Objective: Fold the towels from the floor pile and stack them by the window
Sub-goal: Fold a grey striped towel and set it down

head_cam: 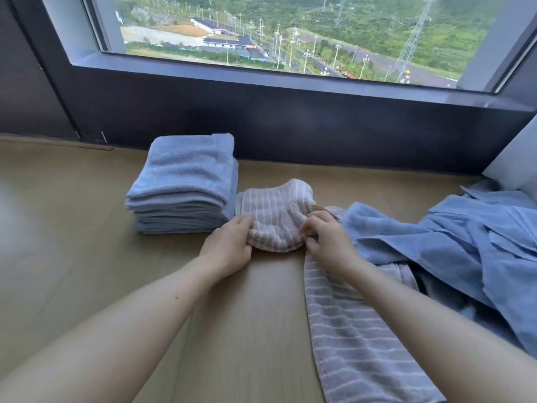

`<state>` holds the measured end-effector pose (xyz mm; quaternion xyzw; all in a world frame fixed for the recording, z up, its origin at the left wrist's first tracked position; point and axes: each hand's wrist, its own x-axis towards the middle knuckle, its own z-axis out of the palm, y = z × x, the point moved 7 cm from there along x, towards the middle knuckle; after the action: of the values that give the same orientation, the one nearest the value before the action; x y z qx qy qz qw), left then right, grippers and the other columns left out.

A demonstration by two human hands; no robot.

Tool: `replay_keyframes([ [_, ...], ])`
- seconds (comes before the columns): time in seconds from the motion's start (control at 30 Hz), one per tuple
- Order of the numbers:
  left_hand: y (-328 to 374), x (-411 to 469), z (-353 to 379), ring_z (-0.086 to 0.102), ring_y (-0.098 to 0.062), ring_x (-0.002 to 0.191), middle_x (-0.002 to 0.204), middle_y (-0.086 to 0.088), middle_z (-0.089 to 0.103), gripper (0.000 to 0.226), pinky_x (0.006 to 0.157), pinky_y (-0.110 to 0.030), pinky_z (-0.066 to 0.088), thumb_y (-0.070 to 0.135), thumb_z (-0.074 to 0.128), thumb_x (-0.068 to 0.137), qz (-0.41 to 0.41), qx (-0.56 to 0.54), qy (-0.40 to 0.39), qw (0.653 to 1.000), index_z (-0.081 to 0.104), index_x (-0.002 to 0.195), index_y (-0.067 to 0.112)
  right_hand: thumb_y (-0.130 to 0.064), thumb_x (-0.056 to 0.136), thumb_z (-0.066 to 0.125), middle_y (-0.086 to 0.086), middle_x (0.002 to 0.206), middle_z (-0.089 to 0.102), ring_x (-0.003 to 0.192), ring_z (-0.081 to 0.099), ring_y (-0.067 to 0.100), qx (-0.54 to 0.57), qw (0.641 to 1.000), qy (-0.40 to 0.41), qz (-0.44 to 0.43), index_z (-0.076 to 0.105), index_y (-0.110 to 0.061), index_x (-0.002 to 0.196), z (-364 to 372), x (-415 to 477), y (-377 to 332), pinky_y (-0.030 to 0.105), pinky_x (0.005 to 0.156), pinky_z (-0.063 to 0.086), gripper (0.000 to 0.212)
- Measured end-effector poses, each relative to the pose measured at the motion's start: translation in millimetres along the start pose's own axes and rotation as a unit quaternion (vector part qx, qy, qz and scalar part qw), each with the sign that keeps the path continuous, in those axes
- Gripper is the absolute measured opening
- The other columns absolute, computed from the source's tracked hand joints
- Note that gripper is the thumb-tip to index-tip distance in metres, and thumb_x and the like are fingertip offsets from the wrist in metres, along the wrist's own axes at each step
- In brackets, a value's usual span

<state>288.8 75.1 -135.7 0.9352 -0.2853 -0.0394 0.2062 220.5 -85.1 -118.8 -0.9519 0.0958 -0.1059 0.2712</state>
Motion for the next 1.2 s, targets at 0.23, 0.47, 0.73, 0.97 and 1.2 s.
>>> replay_keyframes([
  [0.23,-6,-5,-16,0.052,-0.021,0.091,0.096,-0.002,0.055,0.018,0.073,-0.024,0.033,0.008,0.05,0.086,-0.081,-0.203,0.034,0.975,0.054,0.104,0.01,-0.008,0.083,0.055,0.003,0.094,0.058,0.091,0.05,0.015,0.079,0.991,0.041,0.105,0.066,-0.015,0.085,-20,-2,-5,0.02,0.071,0.032,0.013],
  [0.47,-9,-6,-24,0.056,-0.021,0.088,0.08,0.003,0.055,0.005,0.092,-0.047,0.05,0.019,0.049,0.086,-0.12,-0.36,0.045,0.924,0.051,0.089,0.021,-0.017,0.09,0.048,-0.004,0.073,0.049,0.066,0.045,0.009,0.179,0.964,0.08,0.18,0.056,-0.016,0.088,-43,-2,-2,0.019,0.054,0.034,0.009],
  [0.73,11,-10,-31,0.056,-0.01,0.104,0.119,0.013,0.058,0.022,0.094,-0.03,0.041,0.005,0.051,0.082,-0.074,-0.385,0.012,0.92,0.046,0.07,0.023,-0.017,0.09,0.06,0.003,0.069,0.05,0.058,0.044,0.009,0.413,0.783,-0.089,0.457,0.051,-0.008,0.08,3,-24,15,0.016,0.039,0.045,0.017],
  [0.97,17,20,-57,0.052,-0.022,0.078,0.117,0.003,0.061,0.017,0.067,-0.024,0.04,0.006,0.05,0.084,-0.017,-0.308,0.059,0.95,0.045,0.076,0.021,-0.011,0.081,0.071,0.01,0.082,0.062,0.068,0.058,0.019,0.321,0.885,0.057,0.332,0.066,-0.004,0.079,-50,32,13,0.03,0.067,0.053,0.009],
  [1.2,35,58,-93,0.044,-0.006,0.063,0.111,0.012,0.054,0.011,0.058,-0.011,0.033,0.003,0.048,0.084,0.022,-0.244,0.101,0.964,0.047,0.084,0.014,-0.021,0.086,0.062,-0.001,0.101,0.065,0.095,0.058,0.013,0.24,0.93,0.208,0.183,0.069,-0.016,0.103,-110,75,-17,0.024,0.084,0.047,0.019],
])
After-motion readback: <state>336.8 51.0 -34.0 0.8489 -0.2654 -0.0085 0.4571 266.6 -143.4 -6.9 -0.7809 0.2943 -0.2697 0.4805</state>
